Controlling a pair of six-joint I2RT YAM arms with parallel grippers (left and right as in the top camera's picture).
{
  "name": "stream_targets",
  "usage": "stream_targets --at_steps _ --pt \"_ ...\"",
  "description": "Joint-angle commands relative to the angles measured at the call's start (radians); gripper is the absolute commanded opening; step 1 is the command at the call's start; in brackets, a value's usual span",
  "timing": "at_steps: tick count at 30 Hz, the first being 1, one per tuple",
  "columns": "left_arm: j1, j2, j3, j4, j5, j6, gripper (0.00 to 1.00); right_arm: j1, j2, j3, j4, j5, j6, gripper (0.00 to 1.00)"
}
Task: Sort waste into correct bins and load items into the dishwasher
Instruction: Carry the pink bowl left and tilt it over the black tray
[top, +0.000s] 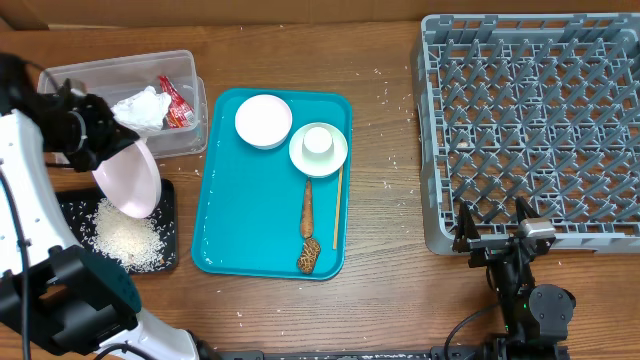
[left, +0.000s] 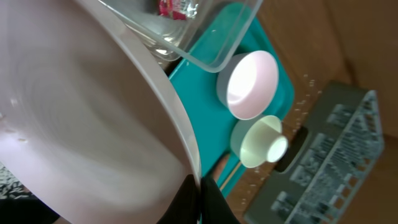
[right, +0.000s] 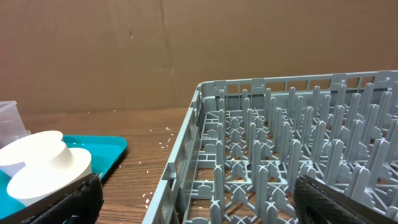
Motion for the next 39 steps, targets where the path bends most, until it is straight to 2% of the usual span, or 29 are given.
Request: stream_targets --at_steps 1,10,12,22,25,29,31,32,33,36,37,38,39 --pt "0.064 -0.030 0.027 -0.002 0.187 0.066 0.04 -0.006 -0.001 -0.010 0.005 0.009 -0.004 1.00" --pt "0.193 -0.030 0.027 -0.021 0.381 0.109 0.04 -0.006 -0.001 -0.010 0.005 0.009 -0.003 1.00" --pt "0.221 -0.030 0.027 -0.042 0.467 0.156 0.04 -0.005 -0.001 -0.010 0.005 0.009 -0.004 1.00" --pt "0.333 -0.027 0.025 -0.107 0.477 0.192 0.04 -0.005 -0.001 -0.010 0.005 0.009 -0.004 1.00" --pt "0.339 -0.027 0.025 -0.139 0.516 0.264 0.04 -0.006 -0.001 -0.010 0.005 0.009 -0.004 1.00" --pt "0.339 -0.026 0.025 -0.146 0.517 0.291 0.04 -0.005 -0.001 -0.010 0.005 0.009 -0.004 1.00" --pt "0.345 -0.025 0.025 -0.087 0.439 0.266 0.04 -0.006 -0.001 -0.010 0.005 0.009 -0.004 1.00" --pt "0.350 -0.023 0.025 -0.082 0.383 0.202 0.04 -0.005 -0.001 -0.010 0.005 0.009 -0.003 1.00" --pt "0.353 -0.021 0.025 -0.100 0.384 0.191 0.04 -0.006 -0.001 -0.010 0.005 0.009 -0.004 1.00" --pt "0.354 -0.022 0.025 -0.124 0.484 0.298 0.04 -0.006 -0.001 -0.010 0.005 0.009 -0.004 1.00" --pt "0.354 -0.022 0.025 -0.125 0.485 0.293 0.04 -0.005 -0.001 -0.010 0.005 0.009 -0.004 1.00" --pt "0.353 -0.021 0.025 -0.180 0.528 0.285 0.04 -0.005 -0.001 -0.010 0.005 0.009 -0.004 1.00" --pt "0.350 -0.022 0.025 -0.215 0.584 0.331 0.04 -0.005 -0.001 -0.010 0.005 0.009 -0.004 1.00"
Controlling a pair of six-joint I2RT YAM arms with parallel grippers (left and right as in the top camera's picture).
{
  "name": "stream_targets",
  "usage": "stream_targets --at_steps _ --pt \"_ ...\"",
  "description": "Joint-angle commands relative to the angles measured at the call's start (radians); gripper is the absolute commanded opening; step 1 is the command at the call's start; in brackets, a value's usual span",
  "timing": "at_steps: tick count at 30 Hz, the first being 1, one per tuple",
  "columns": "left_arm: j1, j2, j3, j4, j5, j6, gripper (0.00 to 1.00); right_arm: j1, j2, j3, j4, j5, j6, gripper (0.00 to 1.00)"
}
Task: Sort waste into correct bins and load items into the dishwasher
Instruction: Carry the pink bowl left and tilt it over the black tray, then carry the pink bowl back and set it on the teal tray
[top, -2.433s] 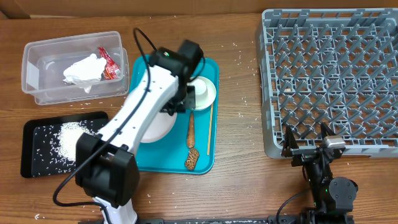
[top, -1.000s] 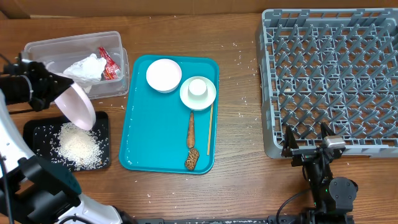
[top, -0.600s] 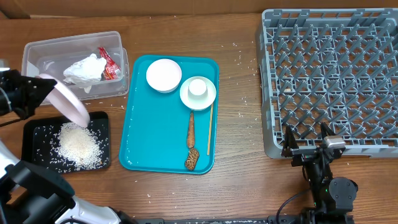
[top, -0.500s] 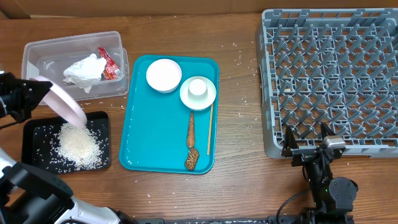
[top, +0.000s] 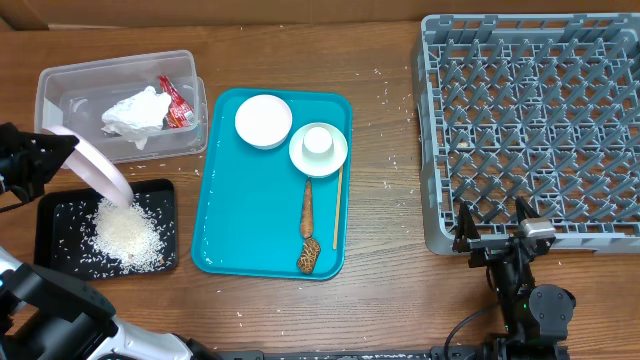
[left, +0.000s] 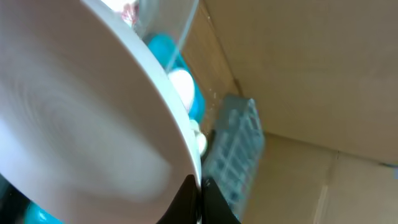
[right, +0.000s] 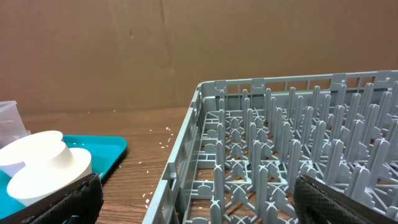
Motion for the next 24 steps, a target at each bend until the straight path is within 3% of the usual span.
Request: stream_targets --at_steps 1,5,11,18,24 --pt "0.003 -0.022 0.023 -0.079 0.178 0.128 0.04 -0.006 -0.001 -0.010 0.005 0.009 -0.004 1.00" --pt "0.010 -0.021 0.023 -0.070 0.136 0.098 0.04 -0.006 -0.001 -0.010 0.005 0.009 -0.003 1.00" --pt "-0.014 -0.031 0.023 -0.135 0.093 0.164 0.04 -0.006 -0.001 -0.010 0.005 0.009 -0.004 1.00" --pt "-0.102 -0.064 0.023 -0.135 0.054 0.192 0.04 -0.006 -0.001 -0.010 0.005 0.009 -0.003 1.00" --pt "-0.225 -0.077 0.023 -0.135 -0.072 0.161 0.04 -0.006 -0.001 -0.010 0.005 0.009 -0.004 1.00"
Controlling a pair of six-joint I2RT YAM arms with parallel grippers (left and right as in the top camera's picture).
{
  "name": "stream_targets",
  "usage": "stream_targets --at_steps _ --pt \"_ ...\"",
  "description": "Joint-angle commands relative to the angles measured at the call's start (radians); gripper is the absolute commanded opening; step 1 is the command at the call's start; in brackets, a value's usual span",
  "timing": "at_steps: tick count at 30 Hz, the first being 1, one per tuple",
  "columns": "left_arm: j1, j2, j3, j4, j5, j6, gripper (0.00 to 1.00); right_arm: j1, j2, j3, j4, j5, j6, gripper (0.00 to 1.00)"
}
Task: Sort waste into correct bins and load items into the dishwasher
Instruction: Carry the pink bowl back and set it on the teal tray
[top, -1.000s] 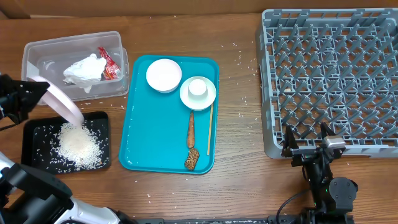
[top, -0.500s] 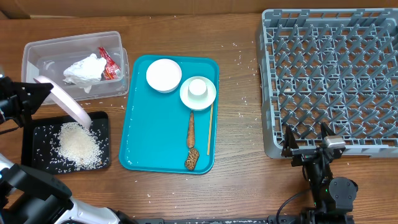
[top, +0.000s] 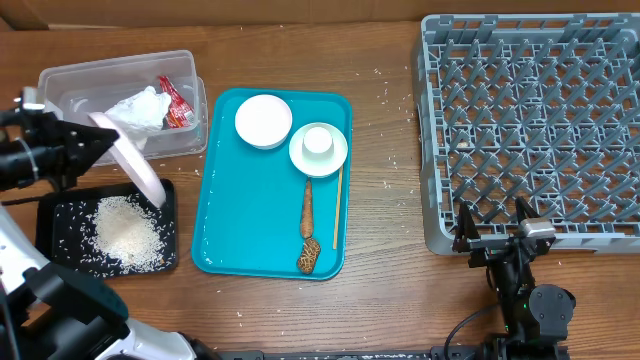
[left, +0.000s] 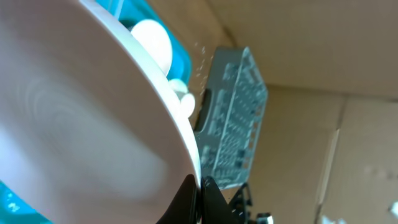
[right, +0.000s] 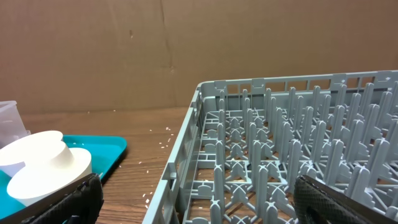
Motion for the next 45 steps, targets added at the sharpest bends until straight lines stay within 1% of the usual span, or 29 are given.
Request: stream_targets --at_steps 1,6,9,11,13,16,18,19,24,26,28,33,38,45 --pt "-0.091 -0.042 0.023 -0.003 -0.101 0.005 0.04 -0.005 -0.001 -0.010 0.005 0.009 -0.003 1.00" --pt "-0.311 -0.047 0.023 -0.002 -0.252 -0.058 0.04 -0.006 -0.001 -0.010 0.005 0.009 -0.003 1.00" --pt "-0.453 -0.047 0.023 0.017 -0.274 -0.075 0.04 -0.006 -0.001 -0.010 0.005 0.009 -0.003 1.00" --pt "-0.533 -0.047 0.023 0.048 -0.317 -0.128 0.04 -0.006 -0.001 -0.010 0.005 0.009 -0.003 1.00" --pt "-0.605 -0.046 0.023 0.081 -0.404 -0.192 0.04 -0.005 -0.001 -0.010 0.005 0.009 -0.003 1.00" --pt "-0.731 -0.044 0.023 0.117 -0.659 -0.301 0.04 -0.006 -0.001 -0.010 0.005 0.009 -0.003 1.00" --pt "-0.805 -0.044 0.023 0.125 -0.807 -0.380 0.04 -0.005 -0.001 -0.010 0.005 0.009 -0.003 1.00" --pt "-0.838 -0.044 0.023 0.127 -0.858 -0.409 0.04 -0.006 -0.001 -0.010 0.005 0.009 -0.003 1.00" --pt "-0.995 -0.041 0.022 0.152 -0.984 -0.475 0.04 -0.006 -0.001 -0.010 0.005 0.009 -0.003 1.00" --pt "-1.051 -0.034 0.022 0.155 -1.041 -0.529 0.04 -0.005 -0.001 -0.010 0.005 0.009 -0.003 1.00" --pt "-1.095 -0.021 0.021 0.155 -1.066 -0.563 0.04 -0.005 -0.001 -0.010 0.005 0.009 -0.003 1.00" --pt "-1.152 0.023 -0.004 0.158 -1.067 -0.578 0.04 -0.006 -0.001 -0.010 0.005 0.009 -0.003 1.00" --pt "-1.171 0.090 -0.045 0.185 -1.066 -0.586 0.04 -0.005 -0.001 -0.010 0.005 0.009 -0.003 1.00" --pt "-1.171 0.192 -0.051 0.186 -1.063 -0.596 0.04 -0.006 -0.001 -0.010 0.005 0.009 -0.003 1.00"
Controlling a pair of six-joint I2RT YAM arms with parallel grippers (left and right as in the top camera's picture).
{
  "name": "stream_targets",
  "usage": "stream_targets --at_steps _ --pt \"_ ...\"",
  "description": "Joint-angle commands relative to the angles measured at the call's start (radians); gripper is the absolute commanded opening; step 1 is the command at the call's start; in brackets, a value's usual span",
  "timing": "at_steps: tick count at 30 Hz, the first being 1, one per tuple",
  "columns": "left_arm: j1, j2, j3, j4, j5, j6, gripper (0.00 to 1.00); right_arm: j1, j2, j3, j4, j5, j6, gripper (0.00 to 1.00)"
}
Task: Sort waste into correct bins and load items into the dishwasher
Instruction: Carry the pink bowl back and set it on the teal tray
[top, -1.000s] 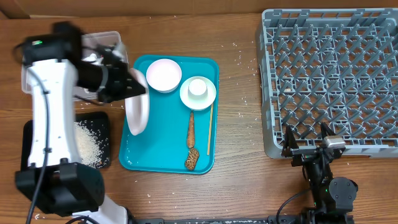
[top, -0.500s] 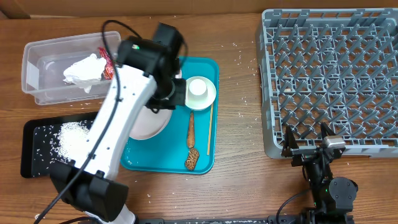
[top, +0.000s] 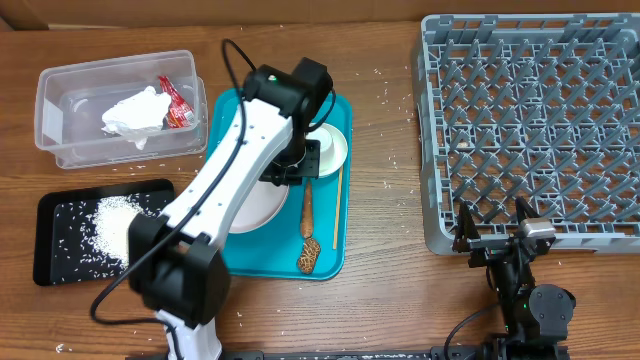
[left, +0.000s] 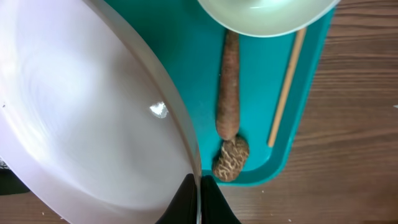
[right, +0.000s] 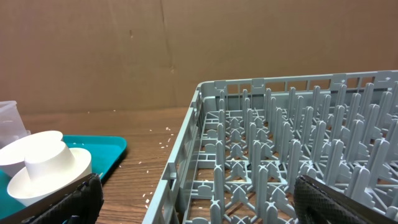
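My left gripper is shut on the rim of a pale pink plate, which it holds low and nearly flat over the teal tray. In the left wrist view the plate fills the left side, with the black fingers pinching its edge. On the tray lie a brown root stick, a mushroom, a chopstick and a saucer with a cup. The grey dish rack stands at the right. My right gripper is open at its near edge.
A black tray with a pile of rice lies at the left. Behind it, a clear bin holds crumpled paper and a red wrapper. Loose rice grains dot the wooden table. The left arm spans the tray's back half.
The left gripper, still shut on the plate, was at the far left over the black tray with the plate tilted. Now it holds the plate nearly flat over the teal tray. The right arm is unmoved.
The plate was first held tilted over the black tray, above a rice pile. Then it stood steeper at the pile, and later was tilted at that tray's back edge. It is now over the teal tray, and the rice lies on the black tray.
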Motion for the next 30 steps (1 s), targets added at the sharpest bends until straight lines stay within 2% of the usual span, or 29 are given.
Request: stream_targets --at_steps 1,17,19,22,26,30 --pt "-0.008 0.051 -0.008 0.001 -0.011 -0.020 0.04 -0.006 -0.001 -0.010 0.005 0.009 -0.004 1.00" --pt "-0.014 0.230 -0.008 0.040 0.096 -0.002 0.05 -0.006 -0.001 -0.010 0.005 0.009 -0.004 1.00" --pt "-0.014 0.230 -0.008 0.039 0.097 -0.002 0.08 -0.006 -0.001 -0.010 0.005 0.009 -0.004 1.00" --pt "-0.014 0.230 -0.008 0.034 0.106 -0.002 0.26 -0.006 -0.001 -0.010 0.005 0.009 -0.004 1.00" --pt "-0.014 0.230 -0.008 0.022 0.111 -0.002 0.30 -0.006 -0.001 -0.010 0.005 0.009 -0.004 1.00" --pt "-0.013 0.229 -0.005 0.008 0.138 0.045 0.28 -0.006 -0.001 -0.010 0.005 0.009 -0.004 1.00"
